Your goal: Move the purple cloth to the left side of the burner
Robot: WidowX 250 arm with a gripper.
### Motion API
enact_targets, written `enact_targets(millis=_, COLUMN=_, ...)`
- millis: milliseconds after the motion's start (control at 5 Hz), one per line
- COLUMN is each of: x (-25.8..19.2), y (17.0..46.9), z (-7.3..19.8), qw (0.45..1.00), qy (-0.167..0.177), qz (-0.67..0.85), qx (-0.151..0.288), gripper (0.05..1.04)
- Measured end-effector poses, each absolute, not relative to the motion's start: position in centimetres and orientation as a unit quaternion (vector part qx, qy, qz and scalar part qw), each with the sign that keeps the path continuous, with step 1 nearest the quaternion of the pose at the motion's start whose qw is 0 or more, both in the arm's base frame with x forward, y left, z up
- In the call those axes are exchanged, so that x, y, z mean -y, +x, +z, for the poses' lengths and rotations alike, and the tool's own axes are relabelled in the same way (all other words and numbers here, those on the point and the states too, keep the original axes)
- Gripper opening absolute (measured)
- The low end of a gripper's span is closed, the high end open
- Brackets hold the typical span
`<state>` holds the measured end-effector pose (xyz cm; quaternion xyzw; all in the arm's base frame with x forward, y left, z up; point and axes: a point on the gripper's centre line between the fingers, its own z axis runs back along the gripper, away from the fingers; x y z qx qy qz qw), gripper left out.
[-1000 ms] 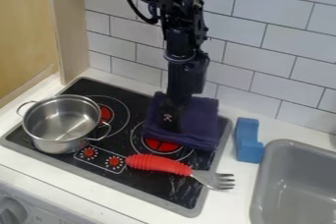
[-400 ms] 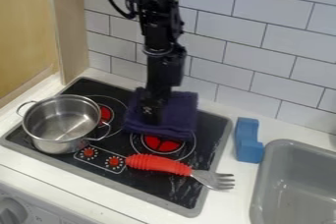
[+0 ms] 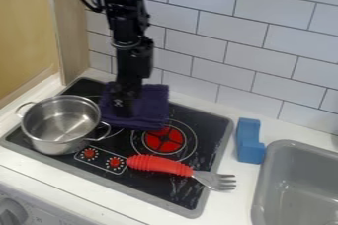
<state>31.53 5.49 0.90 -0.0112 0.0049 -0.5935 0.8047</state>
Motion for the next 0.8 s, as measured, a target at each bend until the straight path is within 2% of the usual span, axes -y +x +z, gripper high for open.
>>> enact_targets(millis=400, x=-10.0, y=31.5, z=1.2, qw=0.822, qy=-0.006, qz=-0.570, qx=-0.001, gripper=0.999)
enact_targets(millis=800, x=-11.4, y=31.8, z=1.3, qw=0.825, qy=-0.001, qz=-0.565, qx=0.005, gripper=0.999)
